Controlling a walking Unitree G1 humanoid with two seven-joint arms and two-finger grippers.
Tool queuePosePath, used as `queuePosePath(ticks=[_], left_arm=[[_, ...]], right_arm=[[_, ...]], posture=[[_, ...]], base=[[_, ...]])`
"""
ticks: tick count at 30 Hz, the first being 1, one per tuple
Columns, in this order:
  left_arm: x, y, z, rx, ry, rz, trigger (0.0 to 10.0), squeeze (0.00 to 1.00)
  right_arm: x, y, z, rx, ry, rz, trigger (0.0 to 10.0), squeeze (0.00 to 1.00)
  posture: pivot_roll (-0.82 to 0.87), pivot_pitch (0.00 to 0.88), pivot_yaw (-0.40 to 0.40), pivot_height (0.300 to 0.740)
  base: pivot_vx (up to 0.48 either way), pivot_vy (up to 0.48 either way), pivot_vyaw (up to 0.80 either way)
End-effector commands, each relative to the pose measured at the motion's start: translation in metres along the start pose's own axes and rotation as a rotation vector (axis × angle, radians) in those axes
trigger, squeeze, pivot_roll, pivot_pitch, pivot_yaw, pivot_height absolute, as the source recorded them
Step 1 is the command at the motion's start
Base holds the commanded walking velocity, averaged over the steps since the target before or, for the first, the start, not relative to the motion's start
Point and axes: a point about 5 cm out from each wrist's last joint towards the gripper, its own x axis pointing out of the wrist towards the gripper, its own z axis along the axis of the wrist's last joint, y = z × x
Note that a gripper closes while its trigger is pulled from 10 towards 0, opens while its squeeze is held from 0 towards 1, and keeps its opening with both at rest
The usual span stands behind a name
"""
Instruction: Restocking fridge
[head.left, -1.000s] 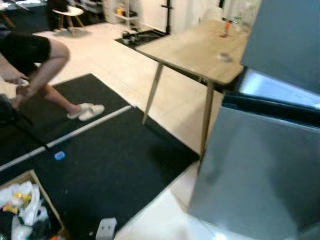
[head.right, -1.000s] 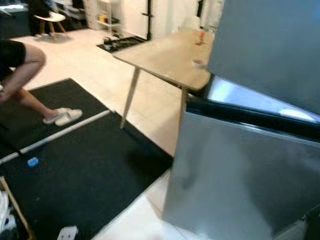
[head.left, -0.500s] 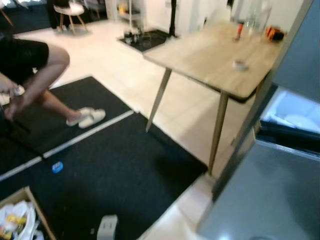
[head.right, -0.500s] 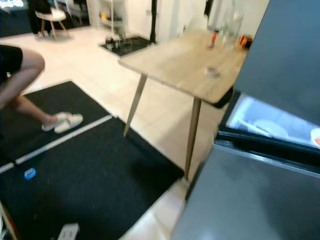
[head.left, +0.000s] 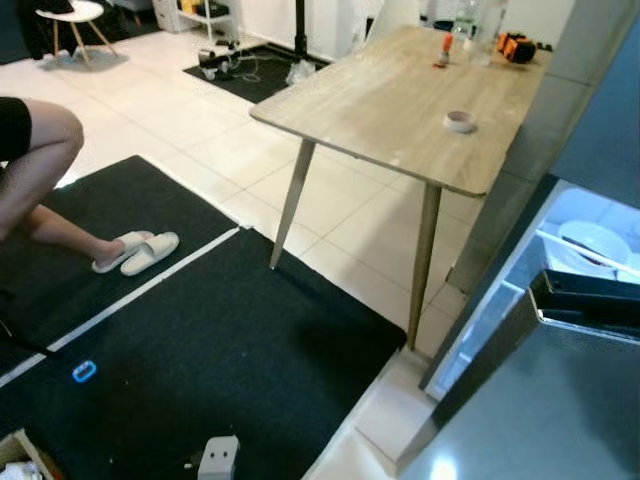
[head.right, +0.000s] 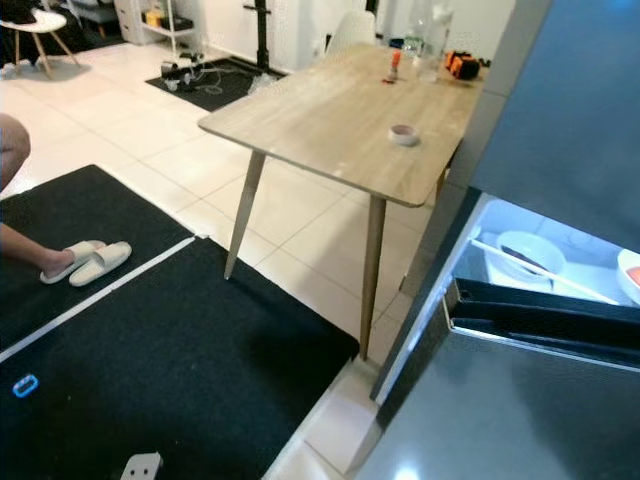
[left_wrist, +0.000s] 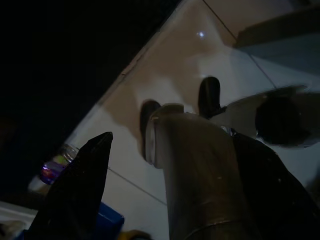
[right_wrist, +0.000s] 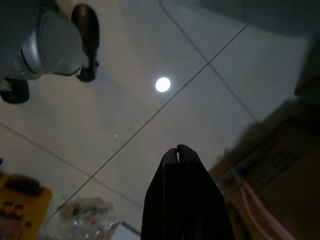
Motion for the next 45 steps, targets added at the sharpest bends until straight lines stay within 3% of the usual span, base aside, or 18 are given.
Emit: queuePosePath(ticks=[1, 3, 5, 6, 7, 9, 14, 17, 18, 21, 23, 24, 26, 31, 36, 38, 40, 45], left_arm=[[0.000, -0.002, -0.006, -0.001, 0.025, -0.012, 10.0, 0.00], [-0.001, -0.001, -0.006, 0.001, 0.027, -0.011, 10.0, 0.00], [-0.001, -0.001, -0.007, 0.001, 0.028, -0.011, 10.0, 0.00], [-0.001, 0.001, -0.006, 0.004, 0.029, -0.010, 10.0, 0.00], [-0.001, 0.001, -0.006, 0.004, 0.029, -0.010, 10.0, 0.00], [-0.002, 0.002, -0.006, 0.007, 0.030, -0.011, 10.0, 0.00], [-0.002, 0.004, -0.006, 0.011, 0.030, -0.012, 10.0, 0.00], [-0.002, 0.004, -0.006, 0.012, 0.030, -0.014, 10.0, 0.00], [-0.002, 0.003, -0.006, 0.008, 0.028, -0.013, 10.0, 0.00], [-0.002, 0.003, -0.005, -0.006, 0.021, -0.010, 10.0, 0.00], [-0.002, 0.003, -0.005, -0.010, 0.019, -0.009, 10.0, 0.00], [-0.002, 0.003, -0.005, -0.010, 0.019, -0.009, 10.0, 0.00], [-0.002, 0.003, -0.006, -0.017, 0.019, -0.006, 10.0, 0.00], [-0.004, 0.005, -0.009, -0.028, 0.020, 0.002, 10.0, 0.00], [-0.006, 0.009, -0.013, -0.037, 0.025, 0.011, 10.0, 0.00], [-0.008, 0.013, -0.015, -0.041, 0.030, 0.019, 10.0, 0.00], [-0.008, 0.013, -0.016, -0.041, 0.031, 0.020, 10.0, 0.00], [-0.006, 0.009, -0.014, -0.026, 0.034, 0.009, 10.0, 0.00]], right_arm=[[-0.001, -0.005, 0.011, 0.127, -0.076, -0.011, 10.0, 0.00], [-0.002, -0.011, 0.026, 0.230, -0.149, -0.027, 10.0, 0.00], [-0.003, -0.013, 0.030, 0.260, -0.170, -0.030, 10.0, 0.00], [-0.006, -0.021, 0.050, 0.332, -0.258, -0.022, 10.0, 0.00], [-0.006, -0.021, 0.050, 0.332, -0.258, -0.022, 10.0, 0.00], [-0.013, -0.032, 0.081, 0.383, -0.371, -0.003, 10.0, 0.00], [-0.024, -0.039, 0.119, 0.376, -0.508, 0.059, 10.0, 0.00], [-0.037, -0.038, 0.158, 0.309, -0.639, 0.111, 10.0, 0.00], [-0.048, -0.032, 0.187, 0.247, -0.723, 0.132, 10.0, 0.00], [-0.067, -0.024, 0.226, 0.198, -0.838, 0.150, 10.0, 0.00], [-0.074, -0.023, 0.238, 0.182, -0.878, 0.145, 10.0, 0.00], [-0.074, -0.023, 0.238, 0.182, -0.878, 0.145, 10.0, 0.00], [-0.099, -0.023, 0.273, 0.213, -1.013, 0.121, 10.0, 0.00], [-0.126, -0.027, 0.302, 0.297, -1.143, 0.127, 10.0, 0.00], [-0.129, -0.028, 0.305, 0.266, -1.153, 0.118, 10.0, 0.00], [-0.102, -0.028, 0.277, 0.231, -1.028, 0.076, 10.0, 0.00], [-0.094, -0.028, 0.266, 0.219, -0.982, 0.061, 10.0, 0.00], [-0.050, -0.024, 0.201, 0.148, -0.714, 0.026, 10.0, 0.00]], posture=[[-0.02, 0.000, -0.054, 0.740], [-0.03, 0.000, -0.052, 0.740], [-0.03, 0.000, -0.052, 0.740], [-0.03, 0.000, -0.051, 0.740], [-0.03, 0.000, -0.051, 0.740], [-0.03, 0.000, -0.051, 0.740], [-0.03, 0.000, -0.050, 0.740], [-0.03, 0.000, -0.059, 0.740], [-0.02, 0.000, -0.067, 0.740], [0.00, 0.000, -0.075, 0.740], [0.00, 0.000, -0.077, 0.740], [0.00, 0.000, -0.077, 0.740], [0.01, 0.000, -0.082, 0.740], [0.02, 0.000, -0.084, 0.740], [0.03, 0.000, -0.089, 0.740], [0.02, 0.000, -0.090, 0.740], [0.02, 0.000, -0.086, 0.740], [0.00, 0.000, -0.072, 0.740]], base=[[0.000, 0.000, 0.00], [0.000, 0.000, 0.00], [0.000, 0.000, 0.00], [0.000, 0.000, 0.00], [0.000, 0.000, 0.00], [0.000, 0.000, 0.00], [0.000, 0.000, 0.00], [0.000, 0.000, 0.00], [0.000, 0.000, 0.00], [0.000, 0.000, 0.00], [0.000, 0.000, 0.00], [0.000, 0.000, 0.00], [0.000, 0.000, 0.00], [0.000, 0.000, 0.00], [0.000, 0.000, 0.00], [0.000, 0.000, 0.00], [0.000, 0.000, 0.00], [0.000, 0.000, 0.00]])
